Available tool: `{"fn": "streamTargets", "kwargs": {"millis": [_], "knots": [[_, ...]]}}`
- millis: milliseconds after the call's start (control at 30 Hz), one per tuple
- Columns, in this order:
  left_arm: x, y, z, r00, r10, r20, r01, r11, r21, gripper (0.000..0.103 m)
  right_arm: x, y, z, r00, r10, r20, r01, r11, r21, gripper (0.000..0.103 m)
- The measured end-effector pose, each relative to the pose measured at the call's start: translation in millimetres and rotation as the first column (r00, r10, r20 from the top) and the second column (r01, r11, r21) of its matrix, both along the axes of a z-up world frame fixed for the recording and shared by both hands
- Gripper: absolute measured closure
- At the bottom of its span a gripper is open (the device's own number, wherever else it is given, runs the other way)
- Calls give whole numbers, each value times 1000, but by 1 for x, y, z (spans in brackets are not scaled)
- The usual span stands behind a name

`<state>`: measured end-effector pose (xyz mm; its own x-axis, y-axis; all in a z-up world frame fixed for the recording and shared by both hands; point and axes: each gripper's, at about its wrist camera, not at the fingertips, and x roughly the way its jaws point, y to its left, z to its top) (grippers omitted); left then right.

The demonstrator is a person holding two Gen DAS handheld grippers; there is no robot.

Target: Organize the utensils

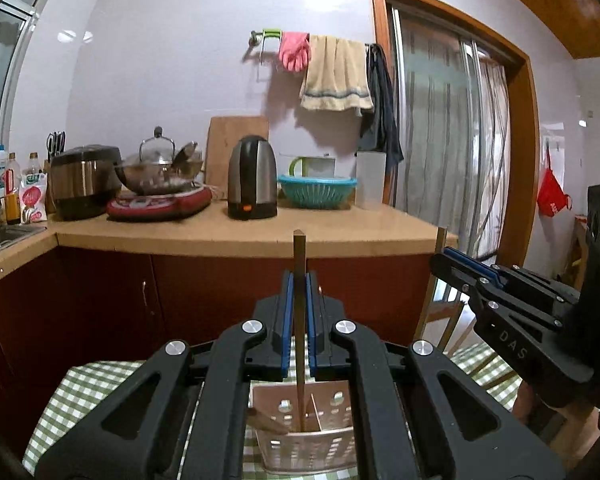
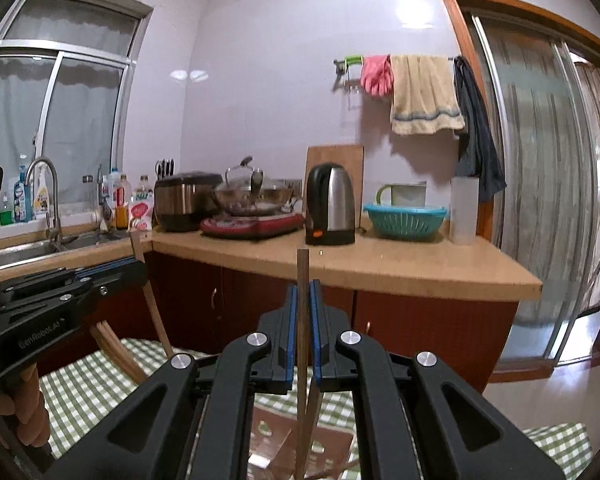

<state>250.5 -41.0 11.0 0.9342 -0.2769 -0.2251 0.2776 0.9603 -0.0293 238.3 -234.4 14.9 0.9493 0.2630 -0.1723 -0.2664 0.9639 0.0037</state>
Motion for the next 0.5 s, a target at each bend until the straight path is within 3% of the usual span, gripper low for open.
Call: {"fn": "streamTargets", "kwargs": {"millis": [100, 167, 267, 333, 500], "knots": [[2, 1, -7, 1000, 7, -18, -7, 1000, 2, 95, -1, 1, -4, 1000, -6, -15, 6, 1000, -5, 89], [2, 3, -9, 1000, 12, -27, -12, 1000, 1, 88, -2, 2, -5, 1000, -13, -17, 13, 1000, -5, 70], [1, 4, -10, 999, 20, -26, -19, 1000, 6, 74, -6, 2, -4, 1000, -21, -8, 21, 1000, -5, 60], [-1, 5, -10, 999, 27, -20, -26, 1000, 12, 60, -9, 3, -3, 1000, -26, -1, 26, 1000, -3, 47], [-9, 11, -5, 999, 42, 2, -42, 999, -11, 40, -17, 4, 2, 999, -36, 19, 36, 999, -8, 24]]}}
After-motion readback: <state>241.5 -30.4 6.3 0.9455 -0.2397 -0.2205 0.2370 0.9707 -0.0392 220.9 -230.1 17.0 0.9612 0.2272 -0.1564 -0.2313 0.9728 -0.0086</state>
